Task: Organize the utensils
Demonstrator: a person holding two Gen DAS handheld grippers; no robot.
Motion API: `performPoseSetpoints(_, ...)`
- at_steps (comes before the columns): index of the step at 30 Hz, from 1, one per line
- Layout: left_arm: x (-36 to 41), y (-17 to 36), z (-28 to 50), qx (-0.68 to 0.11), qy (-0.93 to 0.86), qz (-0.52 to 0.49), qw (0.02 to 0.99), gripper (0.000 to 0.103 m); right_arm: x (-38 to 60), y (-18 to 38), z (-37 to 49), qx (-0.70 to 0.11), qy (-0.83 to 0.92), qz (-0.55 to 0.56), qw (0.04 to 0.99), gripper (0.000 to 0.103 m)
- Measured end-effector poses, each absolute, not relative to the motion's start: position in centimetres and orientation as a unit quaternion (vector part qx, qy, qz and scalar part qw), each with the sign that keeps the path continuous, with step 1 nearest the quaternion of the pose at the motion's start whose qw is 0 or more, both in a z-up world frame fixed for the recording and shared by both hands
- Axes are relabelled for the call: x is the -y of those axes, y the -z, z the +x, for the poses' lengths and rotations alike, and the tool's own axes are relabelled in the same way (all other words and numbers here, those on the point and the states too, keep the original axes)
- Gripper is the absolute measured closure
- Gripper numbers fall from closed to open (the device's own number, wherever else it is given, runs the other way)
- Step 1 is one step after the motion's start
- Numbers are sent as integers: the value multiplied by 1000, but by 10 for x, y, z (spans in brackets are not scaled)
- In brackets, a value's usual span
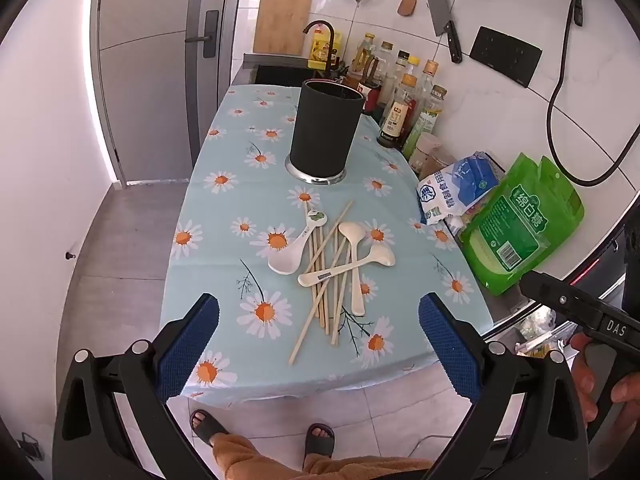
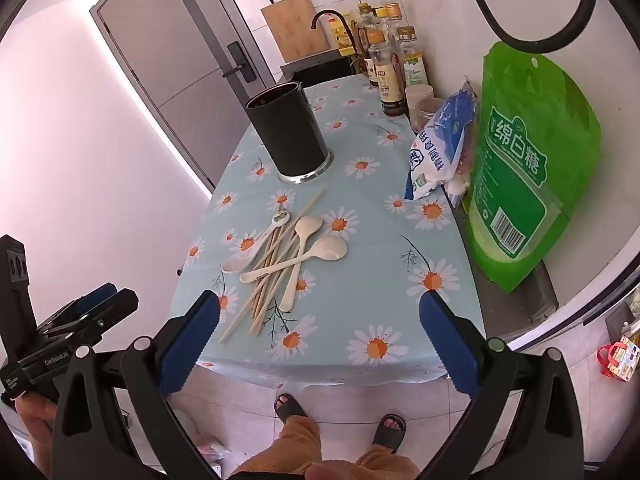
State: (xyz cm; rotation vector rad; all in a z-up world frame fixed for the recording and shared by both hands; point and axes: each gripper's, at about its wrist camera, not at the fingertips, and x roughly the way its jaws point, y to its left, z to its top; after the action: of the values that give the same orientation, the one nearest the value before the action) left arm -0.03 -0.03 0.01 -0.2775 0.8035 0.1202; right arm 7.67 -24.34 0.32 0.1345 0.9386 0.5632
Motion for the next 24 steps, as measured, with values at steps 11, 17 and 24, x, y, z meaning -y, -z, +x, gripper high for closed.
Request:
performPoseSetpoints(11,7,4,-2,-393,-54,-128,909,6,224,-1,62,-446,-254,54,857,4)
performPoseSetpoints(17,10,2,-1,-400,-43,-127,907,6,242,1,73,-451,-262,66,851,4)
performPoseSetpoints(24,12,3,-2,-402,-41,-125,906,6,243,2,73,-457,-256,65,849,4)
